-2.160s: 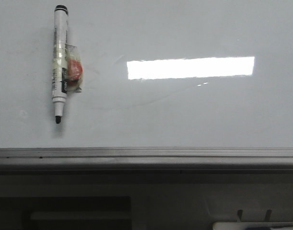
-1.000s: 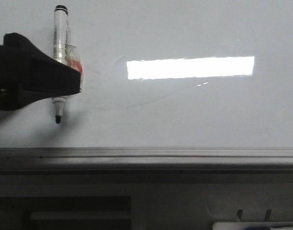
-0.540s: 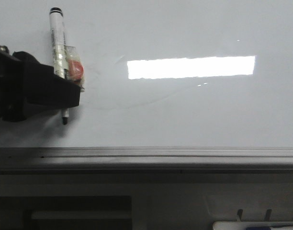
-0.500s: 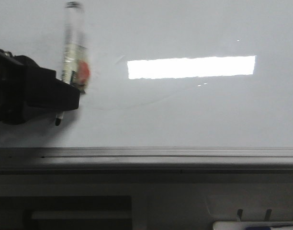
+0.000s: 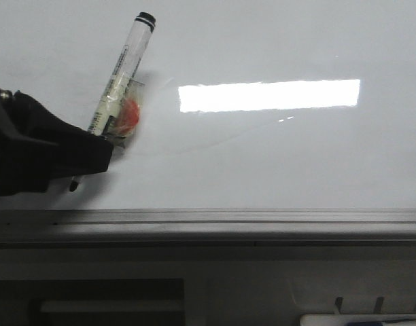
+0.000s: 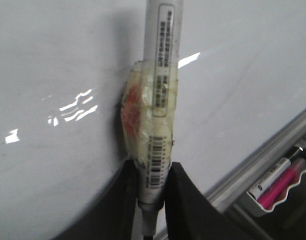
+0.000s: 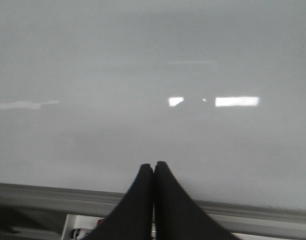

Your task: Write number 3 on whiteboard

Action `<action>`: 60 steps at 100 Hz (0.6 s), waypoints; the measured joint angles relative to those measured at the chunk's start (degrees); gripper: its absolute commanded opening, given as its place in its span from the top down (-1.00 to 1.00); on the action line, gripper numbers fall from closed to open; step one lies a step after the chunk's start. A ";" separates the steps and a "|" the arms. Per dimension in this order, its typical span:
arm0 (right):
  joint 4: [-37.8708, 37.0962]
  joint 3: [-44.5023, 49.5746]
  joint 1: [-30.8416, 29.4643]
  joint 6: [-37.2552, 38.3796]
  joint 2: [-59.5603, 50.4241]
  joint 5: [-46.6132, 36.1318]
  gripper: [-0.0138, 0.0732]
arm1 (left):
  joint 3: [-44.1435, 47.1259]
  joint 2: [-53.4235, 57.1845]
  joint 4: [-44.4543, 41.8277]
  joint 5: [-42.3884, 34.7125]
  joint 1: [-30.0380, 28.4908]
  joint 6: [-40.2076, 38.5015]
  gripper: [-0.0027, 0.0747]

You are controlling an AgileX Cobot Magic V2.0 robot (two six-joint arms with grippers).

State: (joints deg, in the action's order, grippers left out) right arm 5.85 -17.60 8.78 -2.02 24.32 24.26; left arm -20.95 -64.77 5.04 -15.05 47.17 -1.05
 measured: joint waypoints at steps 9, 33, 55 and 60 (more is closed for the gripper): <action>1.18 -0.86 7.37 -3.73 0.00 0.00 0.34 | 0.00 2.64 -6.83 1.48 0.00 0.00 0.99; 1.63 -2.16 28.69 -7.09 0.03 -4.63 -0.07 | 0.00 6.54 -24.22 3.51 0.00 0.00 0.99; -4.00 -3.24 43.93 -7.83 6.51 -8.99 -0.07 | 0.00 6.55 -33.82 2.49 0.00 0.00 0.99; -5.85 -3.91 46.25 -7.93 9.10 -9.74 -0.09 | 0.00 6.55 -36.07 2.35 0.00 0.00 0.99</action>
State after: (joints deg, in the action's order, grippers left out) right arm 0.00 -21.51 55.03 -9.95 33.42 14.51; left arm -20.95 -58.22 -31.03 -12.70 47.17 -1.05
